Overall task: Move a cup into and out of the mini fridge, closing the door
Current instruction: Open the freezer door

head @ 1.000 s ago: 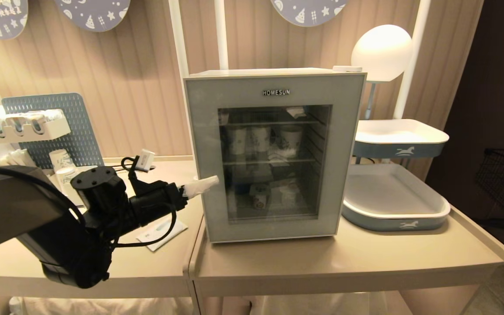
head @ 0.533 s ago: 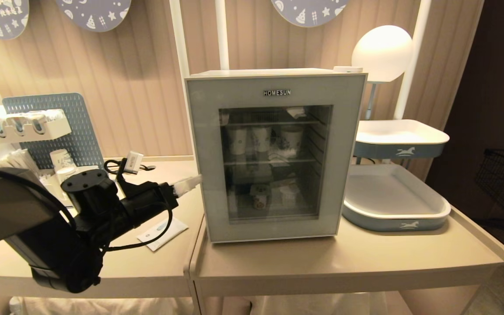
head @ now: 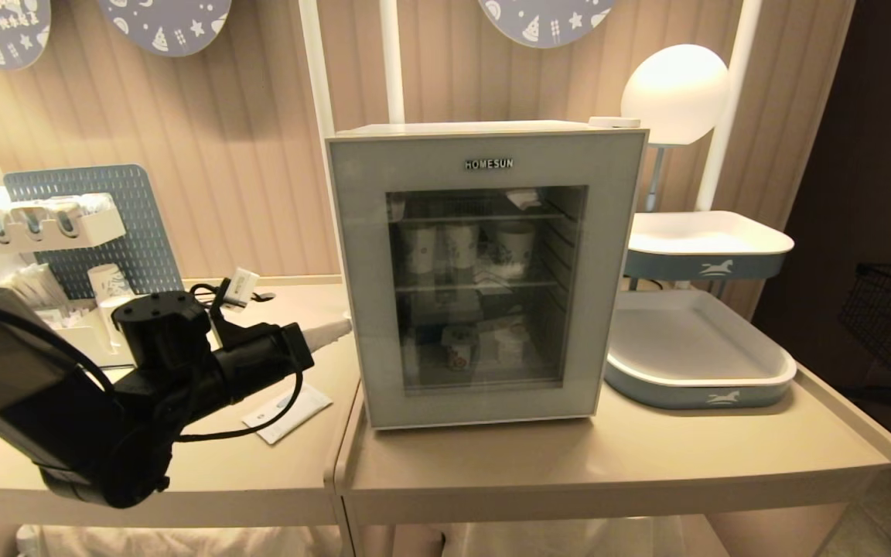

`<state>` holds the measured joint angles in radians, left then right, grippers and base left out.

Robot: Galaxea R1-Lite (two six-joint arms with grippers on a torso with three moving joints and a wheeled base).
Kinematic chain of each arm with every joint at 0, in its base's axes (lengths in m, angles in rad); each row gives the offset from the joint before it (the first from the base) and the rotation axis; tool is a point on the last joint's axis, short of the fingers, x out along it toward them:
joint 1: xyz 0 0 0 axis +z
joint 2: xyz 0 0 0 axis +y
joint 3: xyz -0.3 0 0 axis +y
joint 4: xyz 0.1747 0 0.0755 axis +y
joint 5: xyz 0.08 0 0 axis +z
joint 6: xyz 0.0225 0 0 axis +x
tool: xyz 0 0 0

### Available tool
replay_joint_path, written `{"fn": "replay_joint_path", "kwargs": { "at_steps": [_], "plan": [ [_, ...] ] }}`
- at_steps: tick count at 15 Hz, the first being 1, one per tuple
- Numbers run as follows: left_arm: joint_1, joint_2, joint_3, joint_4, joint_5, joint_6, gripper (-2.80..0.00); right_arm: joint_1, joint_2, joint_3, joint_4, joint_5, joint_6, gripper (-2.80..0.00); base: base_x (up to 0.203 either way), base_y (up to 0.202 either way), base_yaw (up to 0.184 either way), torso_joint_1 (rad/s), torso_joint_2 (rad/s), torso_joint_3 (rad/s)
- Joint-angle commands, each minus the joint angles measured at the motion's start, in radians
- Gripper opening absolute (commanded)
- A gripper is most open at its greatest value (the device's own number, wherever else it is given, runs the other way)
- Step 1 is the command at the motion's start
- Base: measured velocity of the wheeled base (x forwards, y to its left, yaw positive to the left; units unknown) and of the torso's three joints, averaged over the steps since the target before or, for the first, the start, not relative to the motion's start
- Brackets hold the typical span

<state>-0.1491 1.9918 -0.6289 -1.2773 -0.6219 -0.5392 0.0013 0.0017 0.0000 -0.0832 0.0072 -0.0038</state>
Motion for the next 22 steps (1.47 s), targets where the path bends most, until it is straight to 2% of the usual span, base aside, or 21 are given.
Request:
{"fn": "replay_joint_path", "kwargs": {
  "at_steps": [1, 2, 3, 7, 10, 22],
  "plan": [
    [0.013, -0.043, -0.039, 0.079, -0.005, 0.0, -2.8, 0.0, 0.001, 0.037, -0.001, 0.0, -0.001, -2.8, 0.0, 0.0, 0.0, 0.0, 0.0, 0.0],
    [0.016, -0.045, -0.047, 0.09, -0.005, 0.001, -2.8, 0.0, 0.001, 0.037, -0.001, 0.0, -0.001, -2.8, 0.0, 0.0, 0.0, 0.0, 0.0, 0.0],
    [0.016, -0.045, -0.038, 0.087, -0.004, 0.011, 0.0, 0.0, 0.001, 0.037, -0.001, 0.0, -0.001, -2.8, 0.0, 0.0, 0.0, 0.0, 0.0, 0.0],
    [0.016, 0.005, -0.05, 0.044, 0.002, 0.031, 0.0, 0.0, 0.001, 0.037, -0.001, 0.0, -0.001, -2.8, 0.0, 0.0, 0.0, 0.0, 0.0, 0.0],
    [0.013, 0.066, -0.052, -0.082, 0.004, 0.048, 0.0, 0.0, 0.001, 0.037, -0.001, 0.0, -0.001, -2.8, 0.0, 0.0, 0.0, 0.0, 0.0, 0.0],
    [-0.053, 0.157, -0.091, -0.123, -0.002, 0.073, 0.0, 0.0, 0.001, 0.037, -0.001, 0.0, -0.001, -2.8, 0.0, 0.0, 0.0, 0.0, 0.0, 0.0]
  ]
}}
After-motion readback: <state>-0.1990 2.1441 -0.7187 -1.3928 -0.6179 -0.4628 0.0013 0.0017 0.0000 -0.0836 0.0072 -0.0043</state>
